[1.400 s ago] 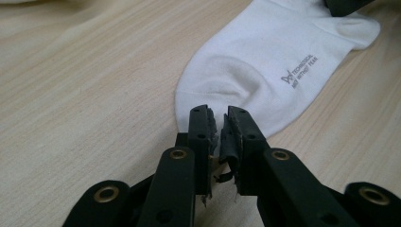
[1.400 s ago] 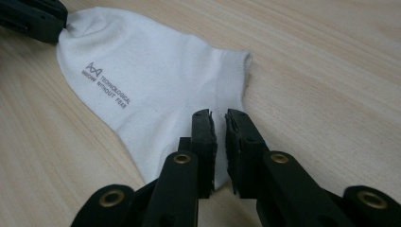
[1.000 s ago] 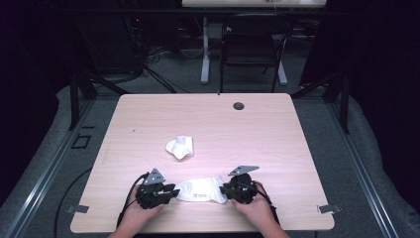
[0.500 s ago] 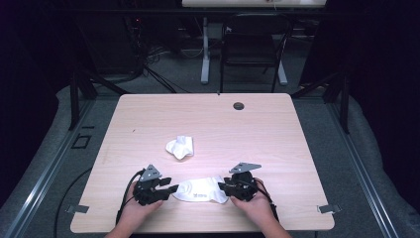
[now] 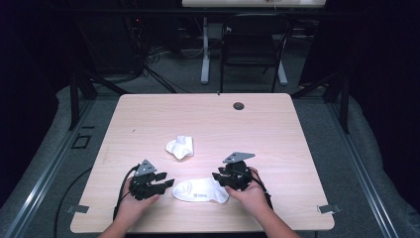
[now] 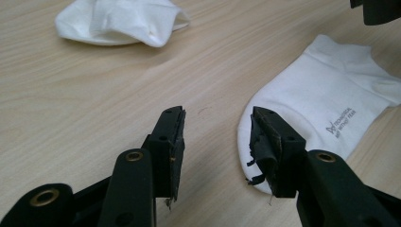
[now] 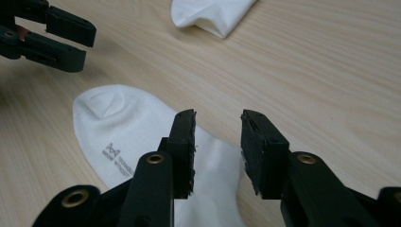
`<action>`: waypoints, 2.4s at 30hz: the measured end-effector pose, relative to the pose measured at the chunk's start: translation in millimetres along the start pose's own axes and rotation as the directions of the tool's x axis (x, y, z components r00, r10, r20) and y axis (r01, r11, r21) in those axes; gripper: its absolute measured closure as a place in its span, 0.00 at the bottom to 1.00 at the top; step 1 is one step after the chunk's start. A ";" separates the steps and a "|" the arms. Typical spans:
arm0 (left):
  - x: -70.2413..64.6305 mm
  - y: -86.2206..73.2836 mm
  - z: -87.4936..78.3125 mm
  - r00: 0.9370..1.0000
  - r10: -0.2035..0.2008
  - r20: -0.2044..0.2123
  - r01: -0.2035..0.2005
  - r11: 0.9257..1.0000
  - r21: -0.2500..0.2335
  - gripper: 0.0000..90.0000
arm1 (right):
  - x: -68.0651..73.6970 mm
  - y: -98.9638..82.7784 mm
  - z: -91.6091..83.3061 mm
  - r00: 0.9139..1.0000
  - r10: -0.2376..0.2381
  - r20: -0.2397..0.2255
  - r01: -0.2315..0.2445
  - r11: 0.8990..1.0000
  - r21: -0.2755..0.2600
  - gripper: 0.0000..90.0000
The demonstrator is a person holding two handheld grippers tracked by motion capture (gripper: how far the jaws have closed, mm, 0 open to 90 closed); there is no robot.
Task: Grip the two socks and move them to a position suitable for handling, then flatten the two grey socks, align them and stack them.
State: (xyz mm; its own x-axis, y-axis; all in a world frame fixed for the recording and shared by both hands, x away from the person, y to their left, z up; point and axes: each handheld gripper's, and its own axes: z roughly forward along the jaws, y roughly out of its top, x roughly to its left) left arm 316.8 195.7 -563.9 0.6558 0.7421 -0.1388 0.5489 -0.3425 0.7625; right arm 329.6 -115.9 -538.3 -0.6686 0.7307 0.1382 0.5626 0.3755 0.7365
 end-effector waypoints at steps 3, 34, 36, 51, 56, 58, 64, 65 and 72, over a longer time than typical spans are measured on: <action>2.5 0.6 -1.5 1.000 -0.001 -0.010 0.001 1.000 -0.004 0.61 | 4.7 9.0 5.5 1.000 -0.023 0.003 0.023 1.000 -0.007 0.71; 21.9 1.5 -7.9 0.998 -0.061 -0.028 0.060 0.998 -0.034 0.61 | 20.7 85.6 84.2 0.998 -0.069 0.003 0.069 0.997 0.036 0.75; 23.5 1.2 -8.2 0.998 -0.064 -0.029 0.063 0.997 -0.039 0.61 | 21.0 86.7 91.3 0.998 -0.067 0.004 0.067 0.997 0.046 0.76; 38.6 2.3 -18.5 0.992 -0.105 -0.076 0.101 0.993 -0.064 0.61 | 32.1 93.2 139.9 0.995 -0.099 -0.012 0.099 0.993 0.062 0.73; 42.6 1.2 -21.2 0.989 -0.124 -0.076 0.118 0.991 -0.068 0.61 | 37.5 93.0 151.0 0.986 -0.161 0.032 0.156 0.981 0.117 0.72; 43.3 0.9 -21.7 0.989 -0.126 -0.074 0.122 0.990 -0.068 0.61 | 37.7 91.1 155.0 0.984 -0.171 0.052 0.163 0.978 0.129 0.74; 42.8 0.8 -20.7 0.989 -0.128 -0.071 0.123 0.990 -0.073 0.61 | 39.8 91.8 153.4 0.986 -0.156 0.067 0.145 0.979 0.144 0.94; 42.7 0.8 -20.5 0.989 -0.128 -0.071 0.123 0.990 -0.073 0.61 | 39.9 92.1 152.8 0.984 -0.162 0.069 0.150 0.977 0.154 0.95; 43.1 0.7 -20.0 0.989 -0.128 -0.076 0.123 0.990 -0.076 0.62 | 38.1 90.4 146.5 0.993 -0.099 0.057 0.092 0.989 0.115 0.99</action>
State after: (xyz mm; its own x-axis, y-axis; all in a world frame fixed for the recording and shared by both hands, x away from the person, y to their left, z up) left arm 335.1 239.0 -556.7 0.5385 0.8216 -0.1871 0.5842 -0.2040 0.7856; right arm 426.2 29.4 -563.5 -0.6922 0.7212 0.0267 0.5511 0.5043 0.6648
